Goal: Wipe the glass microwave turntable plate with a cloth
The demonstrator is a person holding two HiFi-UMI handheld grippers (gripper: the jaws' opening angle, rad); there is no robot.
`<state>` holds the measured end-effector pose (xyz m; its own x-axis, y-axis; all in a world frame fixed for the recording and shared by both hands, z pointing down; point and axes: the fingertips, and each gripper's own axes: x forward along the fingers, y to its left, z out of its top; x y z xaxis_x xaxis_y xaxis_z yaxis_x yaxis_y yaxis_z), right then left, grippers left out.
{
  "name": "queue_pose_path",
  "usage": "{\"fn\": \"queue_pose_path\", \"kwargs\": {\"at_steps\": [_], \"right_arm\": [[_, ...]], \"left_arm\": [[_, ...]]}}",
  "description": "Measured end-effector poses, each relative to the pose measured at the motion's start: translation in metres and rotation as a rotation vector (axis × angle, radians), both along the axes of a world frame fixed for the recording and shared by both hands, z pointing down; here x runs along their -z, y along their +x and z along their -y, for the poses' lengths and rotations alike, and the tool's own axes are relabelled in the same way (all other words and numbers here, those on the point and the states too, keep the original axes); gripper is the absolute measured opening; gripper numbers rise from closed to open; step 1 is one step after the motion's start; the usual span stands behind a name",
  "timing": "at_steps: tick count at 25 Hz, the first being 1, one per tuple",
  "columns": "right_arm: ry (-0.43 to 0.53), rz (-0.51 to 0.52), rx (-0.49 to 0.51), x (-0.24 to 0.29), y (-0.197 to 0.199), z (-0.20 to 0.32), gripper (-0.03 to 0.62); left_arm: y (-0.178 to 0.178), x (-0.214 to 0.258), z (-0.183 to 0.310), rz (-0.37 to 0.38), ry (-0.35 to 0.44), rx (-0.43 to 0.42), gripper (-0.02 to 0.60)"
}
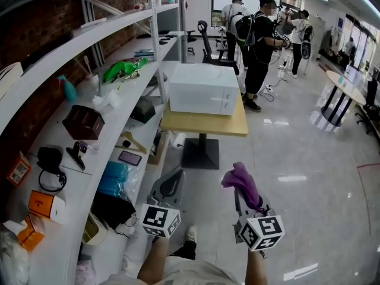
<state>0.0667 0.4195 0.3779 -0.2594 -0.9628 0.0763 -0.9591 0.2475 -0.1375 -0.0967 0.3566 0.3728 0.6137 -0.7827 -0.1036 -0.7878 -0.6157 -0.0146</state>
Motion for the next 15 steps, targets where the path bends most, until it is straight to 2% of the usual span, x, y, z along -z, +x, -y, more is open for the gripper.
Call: {"fn": "queue_pose_path", "kwargs": {"at_steps": [4, 10, 15], "right_arm": [[0.003, 0.007, -0.004, 0.006, 0.006, 0.073, 0.055], [0.05, 0.002, -0.005, 0.026, 0.016, 0.198, 0.055], [0.049, -0.001, -0.003, 0.026, 0.017, 0.274, 0.055]], "left_arm": [[-0.003, 0.003, 0.08, -0.006, -0.009, 0.023, 0.003], [-0.007, 0.032, 0.201, -0.005, 0.059, 0.047, 0.003], [-0.01, 0.036, 0.275, -0.011, 0.065, 0.062, 0.003]]}}
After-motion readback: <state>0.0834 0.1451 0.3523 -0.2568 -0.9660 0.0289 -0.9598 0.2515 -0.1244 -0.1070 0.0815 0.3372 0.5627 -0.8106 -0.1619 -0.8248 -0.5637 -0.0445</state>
